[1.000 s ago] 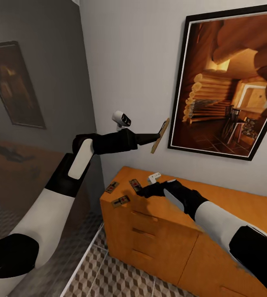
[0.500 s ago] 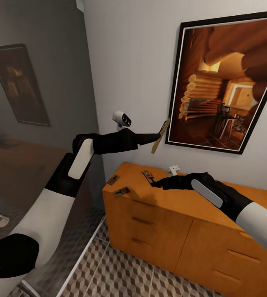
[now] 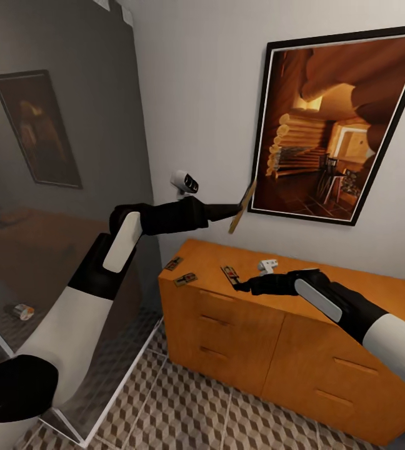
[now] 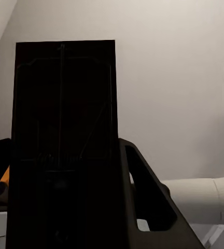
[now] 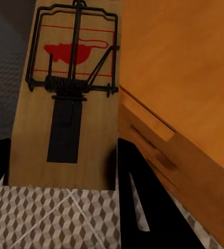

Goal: Take the four mousetraps from the cabinet in the bathroom and place them on the bathroom floor. Make sure all four end up on the same floor surface, and ensure that at least two of them are either under or directly next to the same bathroom sink.

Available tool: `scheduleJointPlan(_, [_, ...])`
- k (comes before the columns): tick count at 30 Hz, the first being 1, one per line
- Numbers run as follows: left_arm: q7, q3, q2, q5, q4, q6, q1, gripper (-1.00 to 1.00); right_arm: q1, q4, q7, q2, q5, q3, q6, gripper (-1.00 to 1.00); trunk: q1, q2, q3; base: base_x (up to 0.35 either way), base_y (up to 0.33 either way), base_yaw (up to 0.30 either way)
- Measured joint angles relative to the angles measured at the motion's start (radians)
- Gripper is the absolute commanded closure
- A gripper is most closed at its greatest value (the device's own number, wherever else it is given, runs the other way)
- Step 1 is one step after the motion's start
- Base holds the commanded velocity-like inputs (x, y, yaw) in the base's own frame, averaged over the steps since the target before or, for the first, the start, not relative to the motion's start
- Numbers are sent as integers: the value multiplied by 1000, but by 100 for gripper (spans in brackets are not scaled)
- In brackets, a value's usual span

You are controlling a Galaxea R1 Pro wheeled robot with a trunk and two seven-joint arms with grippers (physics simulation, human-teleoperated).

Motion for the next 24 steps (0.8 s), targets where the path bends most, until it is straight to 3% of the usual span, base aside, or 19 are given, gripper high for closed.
scheduleJointPlan(12, [-2,-1,5,-1,-6,-3,18,100,23,31,1,-2,6,1,-6,100,0,0,0,-2,0,0])
scheduleJointPlan(14, [0,-43,9,-3,-7,-3,25,100,37,22,10,-16,7,1,-6,100,0,0,0,0,0,0])
scheduleJointPlan(15, [-1,-108,45,-5,-30,-3,30,100,51,-5,143,-101,0,3,-1,100,0,0,0,0,0,0])
scheduleJointPlan(16, [-2,-112,68,-5,-38,-2,33,100,59,-6,162,-167,13,3,-2,100,0,0,0,0,0,0])
scheduleJointPlan(19, [-3,-141,126,-6,-42,-2,40,100,90,-8,176,-220,11,9,-1,100,0,0,0,0,0,0])
scheduleJointPlan(24, [-6,-263,237,-2,-45,-2,50,100,165,-17,182,-292,11,21,-1,100,0,0,0,0,0,0])
